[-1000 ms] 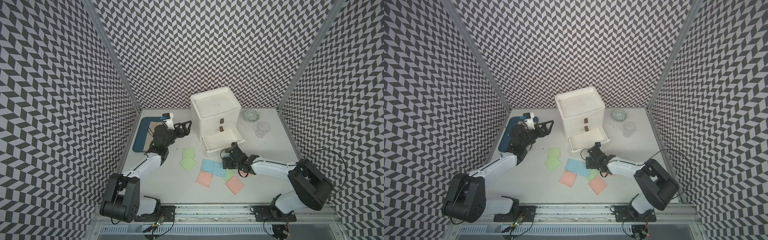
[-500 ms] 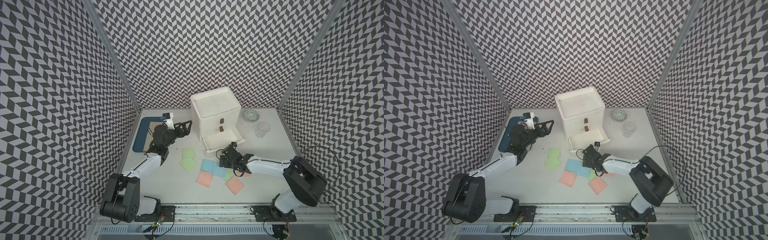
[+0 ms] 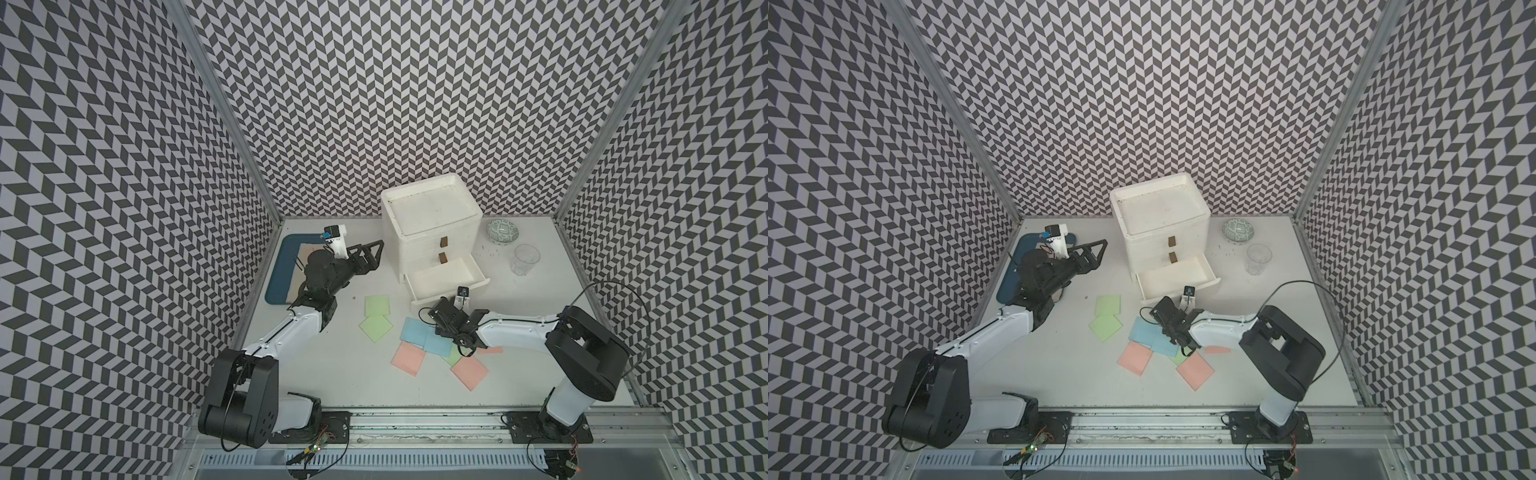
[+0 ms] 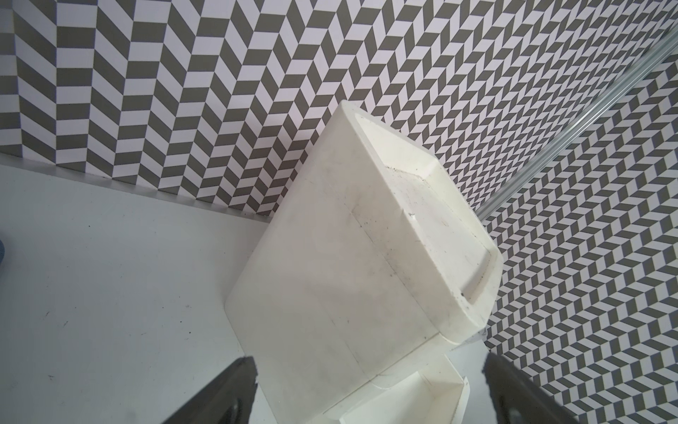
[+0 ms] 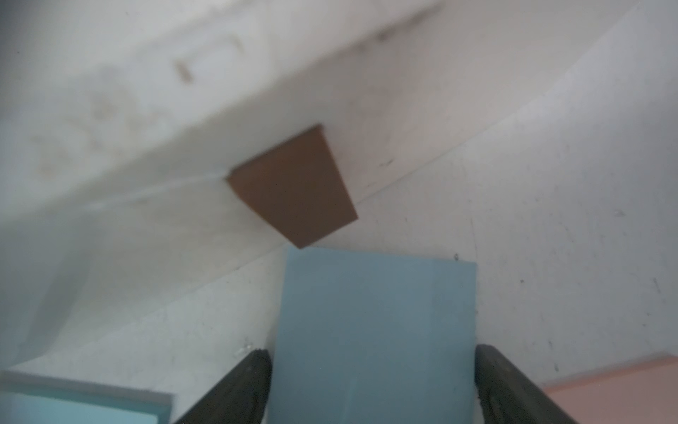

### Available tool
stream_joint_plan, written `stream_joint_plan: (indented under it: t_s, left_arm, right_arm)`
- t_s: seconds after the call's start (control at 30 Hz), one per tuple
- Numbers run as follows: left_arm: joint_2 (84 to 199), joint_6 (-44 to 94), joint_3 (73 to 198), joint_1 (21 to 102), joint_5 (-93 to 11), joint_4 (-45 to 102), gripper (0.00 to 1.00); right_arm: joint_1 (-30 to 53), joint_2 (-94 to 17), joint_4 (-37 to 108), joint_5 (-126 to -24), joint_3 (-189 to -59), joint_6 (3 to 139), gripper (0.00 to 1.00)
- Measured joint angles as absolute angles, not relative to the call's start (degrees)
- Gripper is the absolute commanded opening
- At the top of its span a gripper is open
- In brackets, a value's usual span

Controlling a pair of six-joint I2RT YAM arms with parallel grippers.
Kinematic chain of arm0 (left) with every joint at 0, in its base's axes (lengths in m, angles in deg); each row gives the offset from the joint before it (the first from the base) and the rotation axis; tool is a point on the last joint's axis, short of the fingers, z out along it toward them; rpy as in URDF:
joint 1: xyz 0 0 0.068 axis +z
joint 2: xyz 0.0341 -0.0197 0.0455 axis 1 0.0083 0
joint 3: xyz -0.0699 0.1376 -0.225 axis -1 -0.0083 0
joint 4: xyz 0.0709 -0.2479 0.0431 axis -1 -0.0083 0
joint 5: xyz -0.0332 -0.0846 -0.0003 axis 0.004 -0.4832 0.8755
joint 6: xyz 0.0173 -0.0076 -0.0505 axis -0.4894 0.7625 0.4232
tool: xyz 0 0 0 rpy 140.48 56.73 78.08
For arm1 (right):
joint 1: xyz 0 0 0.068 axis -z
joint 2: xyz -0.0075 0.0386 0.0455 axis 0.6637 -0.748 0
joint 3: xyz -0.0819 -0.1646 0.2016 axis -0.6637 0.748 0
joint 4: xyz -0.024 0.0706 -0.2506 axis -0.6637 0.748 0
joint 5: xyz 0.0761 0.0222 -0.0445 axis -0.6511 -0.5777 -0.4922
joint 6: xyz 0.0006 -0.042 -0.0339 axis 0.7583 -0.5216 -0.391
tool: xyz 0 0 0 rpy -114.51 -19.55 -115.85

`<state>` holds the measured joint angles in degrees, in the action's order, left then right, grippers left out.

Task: Please put the sticky notes in the drawer by color
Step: Pick up the sticky notes from the center of the board.

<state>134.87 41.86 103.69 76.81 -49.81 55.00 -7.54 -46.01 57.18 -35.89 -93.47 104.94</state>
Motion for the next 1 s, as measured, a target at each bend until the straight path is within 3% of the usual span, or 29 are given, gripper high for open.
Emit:
stream_joint_plan:
  t_s: [0.07, 0.2, 0.5, 0.73, 1.0]
  left_arm:
    - [134.87, 41.86, 103.69, 76.81, -49.81, 55.0, 1.0]
    - [134.87, 41.88, 103.69, 76.81, -49.83, 55.0, 1.0]
    - [134.41, 41.86, 103.6, 76.79, -49.81, 54.96, 1.0]
    - [133.8, 42.34, 103.62, 75.68, -49.9, 54.89, 1.0]
    - [134.87, 43.1, 108.63, 69.64, -52.61, 50.87, 1.0]
  right_arm:
    - [-7.52, -43.89, 56.83, -36.07, -91.19, 104.94, 0.71]
    - [-7.37, -40.81, 57.05, -37.14, -88.7, 104.19, 0.63]
    - [-5.51, -34.43, 59.52, -40.2, -85.82, 100.13, 0.63]
    - [-4.92, -21.27, 64.26, -40.18, -89.75, 94.71, 0.65]
    - [-2.19, -9.38, 54.91, -44.15, -92.16, 81.85, 0.67]
